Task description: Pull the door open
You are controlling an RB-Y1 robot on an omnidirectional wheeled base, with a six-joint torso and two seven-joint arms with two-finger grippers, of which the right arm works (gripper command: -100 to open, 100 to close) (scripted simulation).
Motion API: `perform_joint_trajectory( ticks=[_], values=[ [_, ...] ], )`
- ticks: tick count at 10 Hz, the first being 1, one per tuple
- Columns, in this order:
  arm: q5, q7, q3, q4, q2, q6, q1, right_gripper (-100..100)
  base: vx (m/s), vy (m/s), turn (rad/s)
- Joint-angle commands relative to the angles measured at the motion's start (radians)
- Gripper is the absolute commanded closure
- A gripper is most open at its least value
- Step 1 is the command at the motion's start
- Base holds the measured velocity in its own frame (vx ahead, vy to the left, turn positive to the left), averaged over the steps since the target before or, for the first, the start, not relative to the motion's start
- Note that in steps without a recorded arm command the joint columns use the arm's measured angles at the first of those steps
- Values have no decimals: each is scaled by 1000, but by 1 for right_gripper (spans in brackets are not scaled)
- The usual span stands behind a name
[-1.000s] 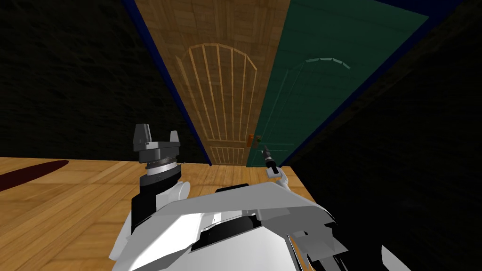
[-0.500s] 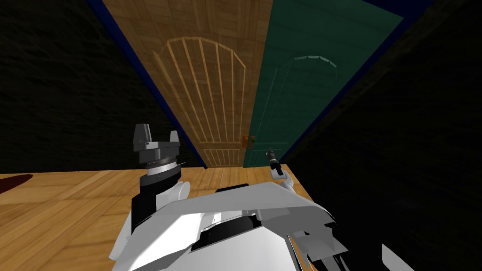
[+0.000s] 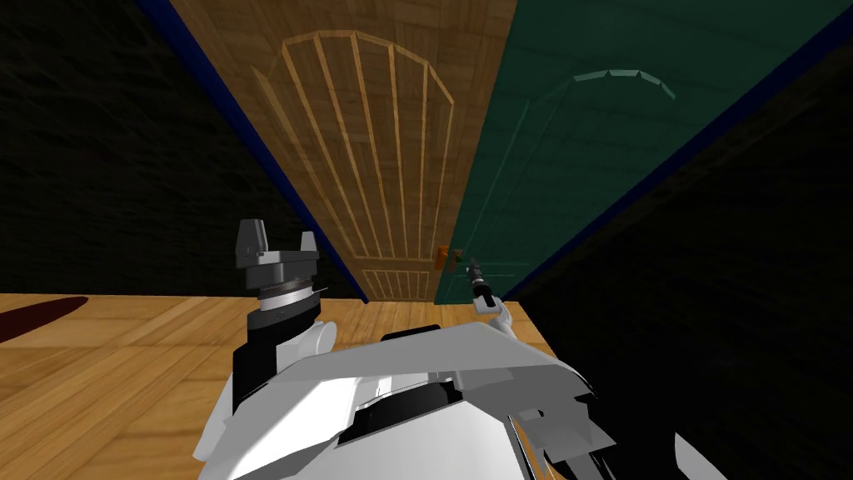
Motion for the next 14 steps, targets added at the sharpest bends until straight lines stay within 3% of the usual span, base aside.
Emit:
perform_joint_trajectory(
  ticks=[1, 2, 3, 8, 10, 11, 14],
  values=[
    [3, -1, 23, -4, 10, -2, -27, -100, 228, 92, 178],
    [1, -2, 12, 10, 1, -3, -25, -100, 107, 49, 36],
    [1, -2, 12, 10, 1, -3, -25, 100, -14, -8, -33],
    [1, -2, 12, 10, 1, -3, -25, 100, -22, -6, 3],
    [-3, -9, -1, 16, -17, -1, -1, 100, -175, -87, -92],
    [-2, -15, 9, -13, -16, 4, 11, -100, -206, -11, -23],
    [3, -30, 38, -38, -15, -1, 20, -100, -196, 55, 45]
  ],
)
